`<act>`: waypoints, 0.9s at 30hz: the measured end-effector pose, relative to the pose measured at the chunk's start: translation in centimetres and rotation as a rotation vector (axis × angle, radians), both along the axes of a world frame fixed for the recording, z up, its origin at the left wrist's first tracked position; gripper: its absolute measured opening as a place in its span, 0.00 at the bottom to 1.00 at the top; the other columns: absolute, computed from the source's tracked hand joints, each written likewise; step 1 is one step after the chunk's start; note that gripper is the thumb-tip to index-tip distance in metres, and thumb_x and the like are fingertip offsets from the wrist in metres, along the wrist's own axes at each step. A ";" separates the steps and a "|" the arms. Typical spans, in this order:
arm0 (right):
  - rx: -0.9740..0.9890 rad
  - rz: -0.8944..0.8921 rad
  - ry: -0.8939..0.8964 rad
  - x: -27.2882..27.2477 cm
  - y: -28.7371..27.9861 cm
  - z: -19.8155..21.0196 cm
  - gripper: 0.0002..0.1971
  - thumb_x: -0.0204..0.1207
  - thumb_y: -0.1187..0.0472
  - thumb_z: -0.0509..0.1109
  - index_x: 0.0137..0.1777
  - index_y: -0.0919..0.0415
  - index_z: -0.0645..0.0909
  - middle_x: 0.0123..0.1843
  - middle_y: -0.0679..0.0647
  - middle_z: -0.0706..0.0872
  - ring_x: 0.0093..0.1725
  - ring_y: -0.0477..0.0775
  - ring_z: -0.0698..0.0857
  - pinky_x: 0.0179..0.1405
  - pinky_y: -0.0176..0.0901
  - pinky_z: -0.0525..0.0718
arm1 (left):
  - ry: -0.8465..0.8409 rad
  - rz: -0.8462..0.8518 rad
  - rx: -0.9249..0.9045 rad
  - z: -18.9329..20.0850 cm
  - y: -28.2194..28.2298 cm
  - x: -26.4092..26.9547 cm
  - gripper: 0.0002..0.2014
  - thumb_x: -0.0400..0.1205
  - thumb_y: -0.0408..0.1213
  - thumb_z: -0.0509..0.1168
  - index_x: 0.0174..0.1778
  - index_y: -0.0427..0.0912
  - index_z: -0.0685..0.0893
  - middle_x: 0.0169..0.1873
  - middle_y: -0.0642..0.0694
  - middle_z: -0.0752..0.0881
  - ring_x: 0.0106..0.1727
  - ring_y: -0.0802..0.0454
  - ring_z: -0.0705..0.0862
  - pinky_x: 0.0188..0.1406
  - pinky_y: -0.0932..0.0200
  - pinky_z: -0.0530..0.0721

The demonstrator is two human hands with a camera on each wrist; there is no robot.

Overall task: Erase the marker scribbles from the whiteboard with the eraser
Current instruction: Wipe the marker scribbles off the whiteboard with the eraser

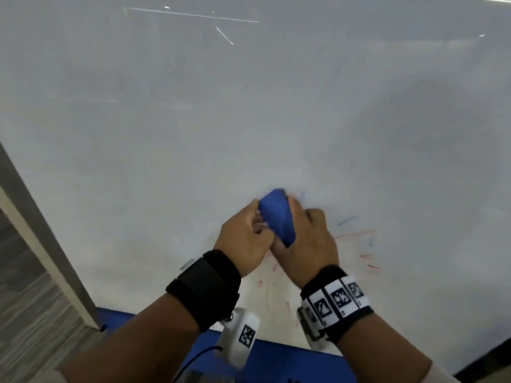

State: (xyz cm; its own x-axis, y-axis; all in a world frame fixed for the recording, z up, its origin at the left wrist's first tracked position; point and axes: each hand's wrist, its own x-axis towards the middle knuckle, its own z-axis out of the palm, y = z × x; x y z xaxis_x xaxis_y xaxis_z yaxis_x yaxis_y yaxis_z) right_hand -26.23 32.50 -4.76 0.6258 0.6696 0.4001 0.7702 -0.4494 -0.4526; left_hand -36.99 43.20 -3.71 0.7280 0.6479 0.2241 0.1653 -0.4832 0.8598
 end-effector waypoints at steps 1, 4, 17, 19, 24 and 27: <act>0.050 -0.008 -0.010 0.5 0.2 0.9 0.44 0.74 0.43 0.71 0.84 0.38 0.48 0.56 0.46 0.64 0.40 0.48 0.74 0.40 0.40 0.75 | -0.022 0.000 0.025 1.1 0.1 0.4 0.20 0.81 0.30 0.65 0.66 0.54 0.77 0.49 0.59 0.87 0.48 0.64 0.86 0.45 0.76 0.79; 0.032 -0.013 -0.090 0.8 0.1 1.0 0.46 0.74 0.42 0.71 0.83 0.30 0.43 0.57 0.46 0.62 0.40 0.49 0.76 0.38 0.40 0.76 | 0.016 -0.052 0.102 2.4 0.3 0.6 0.25 0.79 0.38 0.64 0.74 0.45 0.77 0.58 0.52 0.88 0.54 0.55 0.88 0.56 0.61 0.84; 0.391 -0.142 -0.267 4.3 -2.0 2.8 0.44 0.67 0.53 0.78 0.83 0.40 0.61 0.57 0.55 0.74 0.40 0.50 0.74 0.40 0.41 0.76 | 0.142 0.246 0.990 3.6 5.8 -0.5 0.44 0.72 0.47 0.71 0.86 0.53 0.63 0.87 0.32 0.51 0.86 0.27 0.54 0.78 0.25 0.65; 0.249 -0.079 -0.231 3.4 -2.0 1.4 0.45 0.68 0.51 0.77 0.83 0.38 0.58 0.59 0.55 0.75 0.39 0.55 0.78 0.37 0.43 0.80 | 0.208 0.284 1.015 3.8 6.9 -0.3 0.50 0.69 0.49 0.76 0.87 0.57 0.59 0.88 0.35 0.46 0.87 0.29 0.50 0.75 0.21 0.65; -0.113 0.101 -0.197 2.1 -4.3 -5.1 0.51 0.65 0.51 0.76 0.83 0.32 0.49 0.51 0.51 0.78 0.38 0.56 0.83 0.29 0.42 0.80 | 0.194 0.313 1.124 2.3 8.3 -0.1 0.53 0.69 0.48 0.79 0.88 0.57 0.57 0.88 0.35 0.46 0.87 0.29 0.48 0.71 0.18 0.67; 0.214 0.009 -0.256 4.1 -3.4 -0.8 0.45 0.63 0.54 0.79 0.80 0.38 0.63 0.55 0.57 0.76 0.39 0.57 0.81 0.33 0.41 0.79 | 0.162 0.323 1.134 2.0 8.2 0.1 0.53 0.68 0.47 0.79 0.87 0.57 0.57 0.87 0.35 0.46 0.87 0.29 0.48 0.71 0.18 0.66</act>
